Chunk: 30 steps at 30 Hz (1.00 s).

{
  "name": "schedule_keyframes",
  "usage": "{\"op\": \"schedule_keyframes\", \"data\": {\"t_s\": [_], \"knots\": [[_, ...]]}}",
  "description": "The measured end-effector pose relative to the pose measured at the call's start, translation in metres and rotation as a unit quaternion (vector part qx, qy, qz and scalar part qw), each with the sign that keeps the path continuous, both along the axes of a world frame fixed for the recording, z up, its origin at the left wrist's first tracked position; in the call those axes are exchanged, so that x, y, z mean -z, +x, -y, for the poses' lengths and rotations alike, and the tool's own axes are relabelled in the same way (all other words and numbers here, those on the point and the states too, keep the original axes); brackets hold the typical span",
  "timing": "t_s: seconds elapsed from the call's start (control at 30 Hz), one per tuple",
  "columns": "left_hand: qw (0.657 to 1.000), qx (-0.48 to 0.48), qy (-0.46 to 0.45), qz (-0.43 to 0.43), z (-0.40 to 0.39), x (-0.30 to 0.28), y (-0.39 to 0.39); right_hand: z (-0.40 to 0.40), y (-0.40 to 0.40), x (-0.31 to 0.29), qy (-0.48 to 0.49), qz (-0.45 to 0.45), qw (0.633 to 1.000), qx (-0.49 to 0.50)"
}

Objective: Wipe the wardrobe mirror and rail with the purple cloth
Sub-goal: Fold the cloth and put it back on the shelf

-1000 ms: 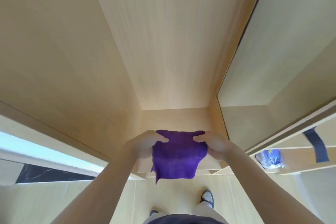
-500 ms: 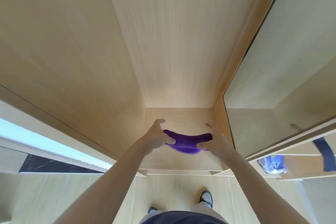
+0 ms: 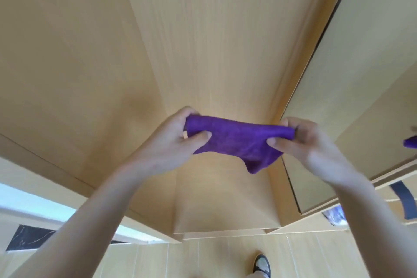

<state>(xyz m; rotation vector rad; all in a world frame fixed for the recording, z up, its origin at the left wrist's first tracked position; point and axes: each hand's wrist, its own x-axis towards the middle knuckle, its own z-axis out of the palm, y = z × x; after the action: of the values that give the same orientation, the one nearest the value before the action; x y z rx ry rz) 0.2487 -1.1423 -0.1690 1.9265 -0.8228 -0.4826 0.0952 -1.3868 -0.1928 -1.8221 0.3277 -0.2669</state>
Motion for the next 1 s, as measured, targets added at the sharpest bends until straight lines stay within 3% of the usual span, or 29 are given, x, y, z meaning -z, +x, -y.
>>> {"op": "schedule_keyframes", "data": {"t_s": [0.1, 0.17, 0.23, 0.3, 0.37, 0.43, 0.5, 0.63, 0.73, 0.83, 0.93, 1.0], "knots": [[0.978, -0.009, -0.191, -0.086, 0.031, -0.079, 0.016, 0.007, 0.015, -0.077, 0.181, 0.158, 0.970, 0.035], [0.951, 0.013, -0.258, -0.170, 0.059, -0.098, 0.029, 0.007, 0.023, -0.099, 0.253, 0.173, 0.951, 0.038], [0.932, 0.038, -0.240, -0.270, 0.075, -0.083, 0.036, 0.010, 0.022, -0.086, 0.331, 0.123, 0.935, 0.016], [0.878, 0.028, -0.227, -0.421, 0.089, -0.034, 0.034, 0.016, 0.009, -0.042, 0.439, 0.082, 0.895, 0.004], [0.783, 0.045, -0.238, -0.573, 0.083, 0.034, 0.014, 0.019, -0.003, 0.015, 0.513, 0.034, 0.858, -0.002], [0.733, 0.025, -0.201, -0.650, 0.081, 0.110, -0.004, 0.018, -0.008, 0.075, 0.538, -0.041, 0.842, 0.023], [0.710, -0.035, -0.149, -0.688, 0.084, 0.171, -0.022, 0.012, -0.009, 0.133, 0.508, -0.124, 0.850, 0.068], [0.760, -0.113, -0.031, -0.640, 0.089, 0.258, -0.048, 0.007, -0.012, 0.221, 0.402, -0.253, 0.871, 0.122], [0.772, -0.108, -0.118, -0.615, 0.081, 0.267, -0.046, 0.018, -0.009, 0.231, 0.363, -0.181, 0.909, 0.097], [0.759, -0.011, -0.245, -0.603, 0.061, 0.242, -0.023, 0.041, -0.007, 0.205, 0.474, -0.055, 0.879, 0.001], [0.789, -0.108, -0.216, -0.564, 0.066, 0.225, -0.009, 0.052, 0.012, 0.184, 0.454, -0.063, 0.889, -0.009], [0.761, -0.120, -0.224, -0.596, 0.081, 0.209, -0.005, 0.052, 0.030, 0.179, 0.408, -0.101, 0.906, 0.052]]}}
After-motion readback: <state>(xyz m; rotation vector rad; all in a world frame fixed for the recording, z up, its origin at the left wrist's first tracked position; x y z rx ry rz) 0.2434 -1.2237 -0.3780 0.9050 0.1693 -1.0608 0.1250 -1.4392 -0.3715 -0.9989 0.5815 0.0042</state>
